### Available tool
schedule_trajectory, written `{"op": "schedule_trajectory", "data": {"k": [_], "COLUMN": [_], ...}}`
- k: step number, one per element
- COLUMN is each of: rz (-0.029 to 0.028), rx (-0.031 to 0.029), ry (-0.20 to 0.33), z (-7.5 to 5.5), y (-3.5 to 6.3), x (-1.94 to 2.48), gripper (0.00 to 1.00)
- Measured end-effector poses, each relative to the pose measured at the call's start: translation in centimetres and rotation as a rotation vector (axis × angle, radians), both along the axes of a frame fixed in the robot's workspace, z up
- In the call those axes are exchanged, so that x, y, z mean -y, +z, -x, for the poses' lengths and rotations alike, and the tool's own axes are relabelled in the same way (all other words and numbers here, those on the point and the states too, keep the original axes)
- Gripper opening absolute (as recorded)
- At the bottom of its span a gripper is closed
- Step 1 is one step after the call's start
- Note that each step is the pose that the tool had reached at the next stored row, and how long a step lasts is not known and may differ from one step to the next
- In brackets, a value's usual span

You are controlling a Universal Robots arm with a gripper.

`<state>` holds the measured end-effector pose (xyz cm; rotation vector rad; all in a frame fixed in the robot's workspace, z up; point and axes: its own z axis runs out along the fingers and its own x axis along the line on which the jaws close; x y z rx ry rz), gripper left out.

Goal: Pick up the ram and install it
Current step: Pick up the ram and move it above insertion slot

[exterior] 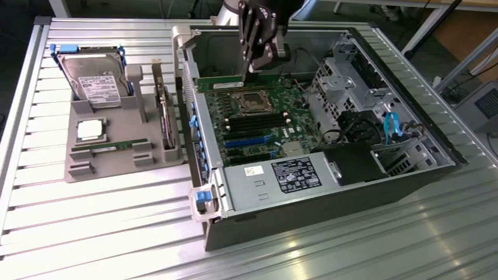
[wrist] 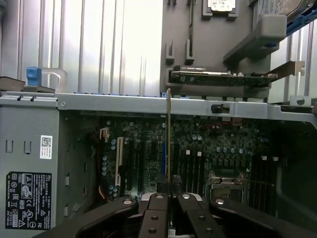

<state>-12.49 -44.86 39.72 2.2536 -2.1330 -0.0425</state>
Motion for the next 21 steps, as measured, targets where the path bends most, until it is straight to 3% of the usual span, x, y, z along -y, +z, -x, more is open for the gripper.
{"op": "schedule_trajectory", "data": {"k": [21], "rz": [0.0000], "rx": [-0.0024], "ry": [0.000], "z": [-2.1], "y": [-0.04], "x": [0.00], "gripper": [0.12]}}
